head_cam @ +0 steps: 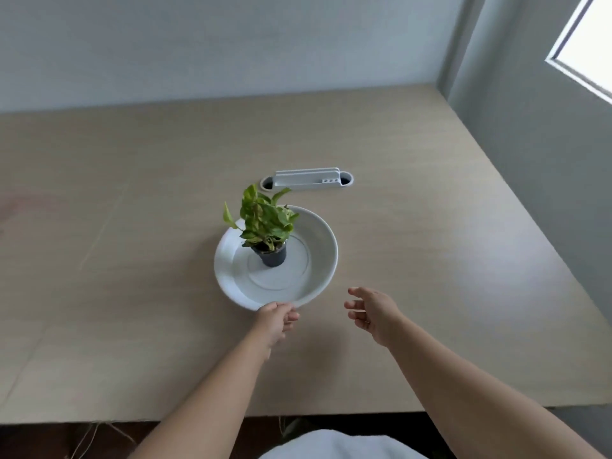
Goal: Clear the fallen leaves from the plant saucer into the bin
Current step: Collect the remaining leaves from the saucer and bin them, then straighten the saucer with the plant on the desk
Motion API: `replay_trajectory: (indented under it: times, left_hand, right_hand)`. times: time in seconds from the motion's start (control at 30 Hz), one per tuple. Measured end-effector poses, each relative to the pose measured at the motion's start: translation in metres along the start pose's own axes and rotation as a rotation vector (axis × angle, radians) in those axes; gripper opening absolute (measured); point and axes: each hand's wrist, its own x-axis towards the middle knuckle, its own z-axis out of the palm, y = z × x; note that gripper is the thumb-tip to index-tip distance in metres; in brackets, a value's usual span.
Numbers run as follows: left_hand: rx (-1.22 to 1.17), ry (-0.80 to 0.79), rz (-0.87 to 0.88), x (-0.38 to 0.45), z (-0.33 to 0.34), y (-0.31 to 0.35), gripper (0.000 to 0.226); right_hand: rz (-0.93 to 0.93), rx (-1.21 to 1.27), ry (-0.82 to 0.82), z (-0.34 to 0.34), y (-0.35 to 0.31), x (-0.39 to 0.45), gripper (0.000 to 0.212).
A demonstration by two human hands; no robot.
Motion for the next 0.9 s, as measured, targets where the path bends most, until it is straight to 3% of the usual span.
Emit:
replay_trajectory:
  times: [0.17,0.3,0.37,0.47,0.5,0.67,0.9]
  left_hand:
    - [-0.021,0.045,-0.042,0.018,-0.062,-0.008,0.011]
    - [-0.070,0.120,0.024,0.037,-0.094,-0.005,0.007]
    - [-0.082,0.176,0.064,0.045,-0.108,-0.003,0.026]
    - [-0.132,0.208,0.090,0.055,-0.123,0.000,0.079]
    - [-0.142,0.214,0.091,0.058,-0.127,0.002,0.085]
    - [-0.101,0.203,0.090,0.073,-0.137,0.008,0.068]
    - [-0.172,0.201,0.096,0.090,-0.124,0.017,0.065]
  right_hand:
    - [0.006,-0.102,-0.002,0.039,-0.005,0.010,0.007]
    - [-0.025,-0.153,0.034,0.056,-0.003,0.020,0.008]
    - [-0.043,-0.159,0.052,0.062,0.001,0.023,0.008]
    - [-0.067,-0.134,0.057,0.071,0.006,0.025,0.005]
    - [-0.069,-0.121,0.049,0.074,0.008,0.025,0.004]
    - [-0.086,-0.110,0.050,0.085,0.007,0.022,0.005]
    - [-0.099,-0.111,0.085,0.081,-0.009,0.037,0.012]
